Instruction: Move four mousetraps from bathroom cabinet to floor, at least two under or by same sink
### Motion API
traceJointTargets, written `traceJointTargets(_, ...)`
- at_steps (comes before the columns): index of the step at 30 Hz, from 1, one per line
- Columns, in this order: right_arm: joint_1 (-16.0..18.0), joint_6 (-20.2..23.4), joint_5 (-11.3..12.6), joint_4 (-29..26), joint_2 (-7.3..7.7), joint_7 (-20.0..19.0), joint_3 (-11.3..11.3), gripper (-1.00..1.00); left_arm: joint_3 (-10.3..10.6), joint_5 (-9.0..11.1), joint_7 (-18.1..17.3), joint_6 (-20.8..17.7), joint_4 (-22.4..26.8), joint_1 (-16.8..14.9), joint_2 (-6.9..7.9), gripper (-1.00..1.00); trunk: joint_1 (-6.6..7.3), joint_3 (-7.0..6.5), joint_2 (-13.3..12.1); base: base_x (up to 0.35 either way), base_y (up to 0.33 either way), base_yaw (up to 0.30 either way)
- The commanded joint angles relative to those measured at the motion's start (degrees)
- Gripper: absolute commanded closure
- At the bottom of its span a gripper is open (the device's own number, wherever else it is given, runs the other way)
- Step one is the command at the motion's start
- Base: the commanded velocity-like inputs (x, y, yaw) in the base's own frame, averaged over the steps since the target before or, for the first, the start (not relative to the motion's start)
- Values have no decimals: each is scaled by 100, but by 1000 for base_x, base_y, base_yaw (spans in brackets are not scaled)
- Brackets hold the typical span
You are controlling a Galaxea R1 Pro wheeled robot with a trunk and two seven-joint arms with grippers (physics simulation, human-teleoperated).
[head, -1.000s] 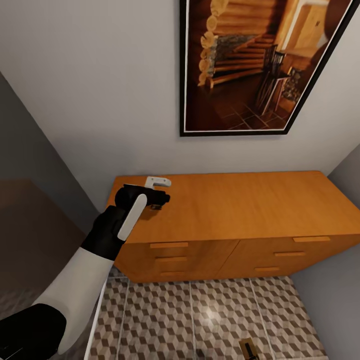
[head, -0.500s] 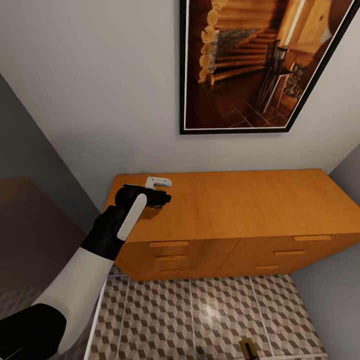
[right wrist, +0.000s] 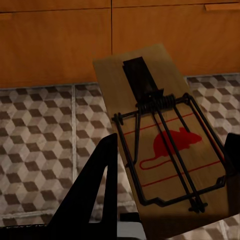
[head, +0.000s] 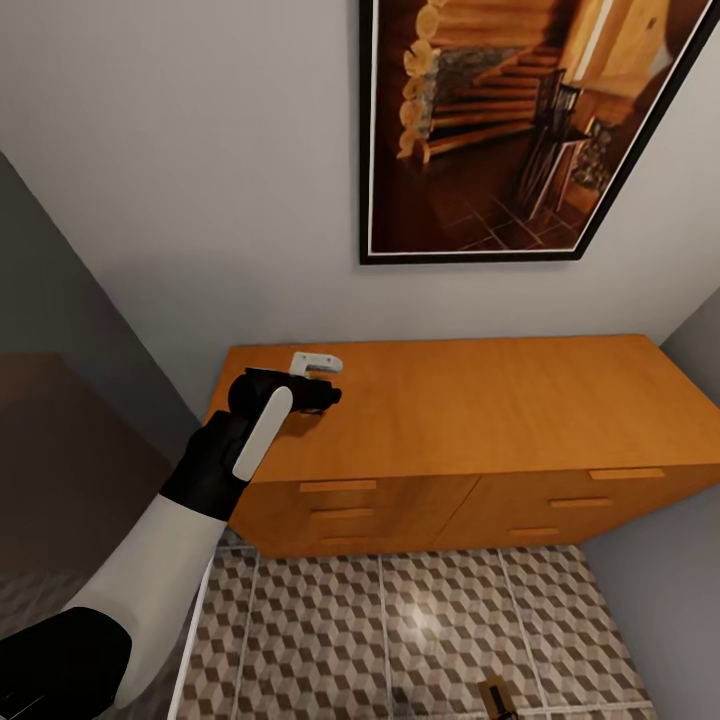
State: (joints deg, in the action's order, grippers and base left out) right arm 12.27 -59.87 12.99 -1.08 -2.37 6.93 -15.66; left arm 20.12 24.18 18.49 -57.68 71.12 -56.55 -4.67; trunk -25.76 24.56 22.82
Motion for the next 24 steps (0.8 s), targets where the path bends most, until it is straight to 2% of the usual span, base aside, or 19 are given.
traceJointTargets(1,3,-13,19,4,-4,46,-51,100,4,60,59,-15,5,-5,1,-100,-3,13,10,0,0,0)
traceJointTargets(24,3,-13,18,7,-9,46,-51,100,1,52,79,-15,33,-5,9,-100,-3,122,10,0,0,0)
